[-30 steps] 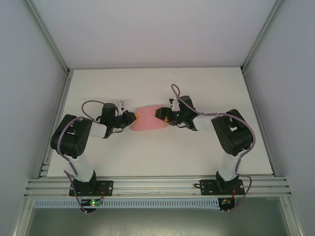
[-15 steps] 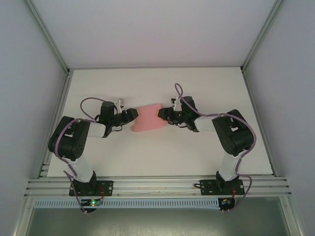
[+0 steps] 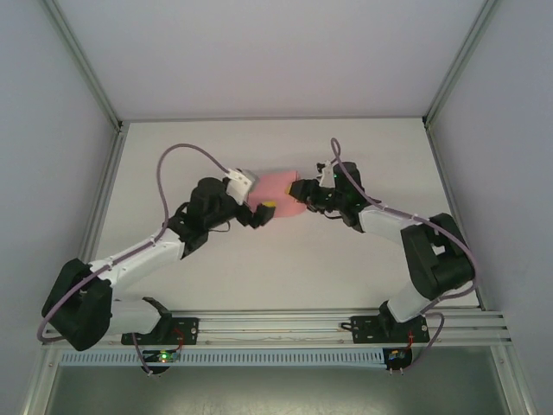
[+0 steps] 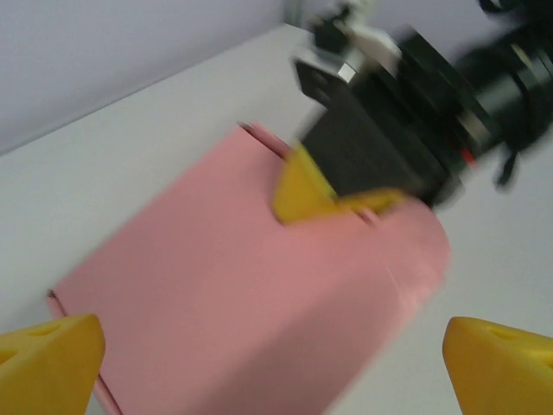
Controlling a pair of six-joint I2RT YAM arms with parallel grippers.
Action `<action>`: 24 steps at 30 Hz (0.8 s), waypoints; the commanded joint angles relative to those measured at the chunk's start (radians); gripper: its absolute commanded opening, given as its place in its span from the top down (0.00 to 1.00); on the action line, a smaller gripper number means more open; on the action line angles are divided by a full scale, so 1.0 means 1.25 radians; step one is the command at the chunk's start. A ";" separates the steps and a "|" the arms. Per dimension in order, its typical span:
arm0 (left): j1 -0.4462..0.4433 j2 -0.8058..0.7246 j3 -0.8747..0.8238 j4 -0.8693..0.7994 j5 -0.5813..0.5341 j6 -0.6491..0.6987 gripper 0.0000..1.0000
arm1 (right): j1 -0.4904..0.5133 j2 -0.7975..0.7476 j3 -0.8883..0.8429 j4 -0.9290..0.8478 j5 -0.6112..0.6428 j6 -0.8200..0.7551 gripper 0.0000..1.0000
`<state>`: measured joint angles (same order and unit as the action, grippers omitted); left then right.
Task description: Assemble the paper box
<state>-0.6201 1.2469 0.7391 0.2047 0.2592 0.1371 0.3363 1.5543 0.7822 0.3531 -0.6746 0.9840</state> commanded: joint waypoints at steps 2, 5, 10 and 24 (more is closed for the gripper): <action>-0.039 -0.063 -0.028 -0.034 0.009 0.265 0.00 | -0.031 -0.056 -0.012 -0.060 -0.037 0.068 0.58; -0.055 -0.066 -0.030 -0.028 -0.036 0.321 0.00 | -0.047 -0.080 -0.007 -0.108 -0.056 0.096 0.56; -0.087 -0.023 0.013 -0.093 -0.141 0.392 0.00 | -0.058 -0.108 -0.010 -0.116 -0.085 0.137 0.58; -0.120 0.104 0.021 0.123 -0.313 0.493 0.01 | -0.079 -0.098 -0.032 -0.051 -0.189 0.279 0.60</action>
<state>-0.7582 1.3617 0.7296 0.2714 -0.0978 0.7071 0.2420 1.4311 0.7639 0.2249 -0.8516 1.2716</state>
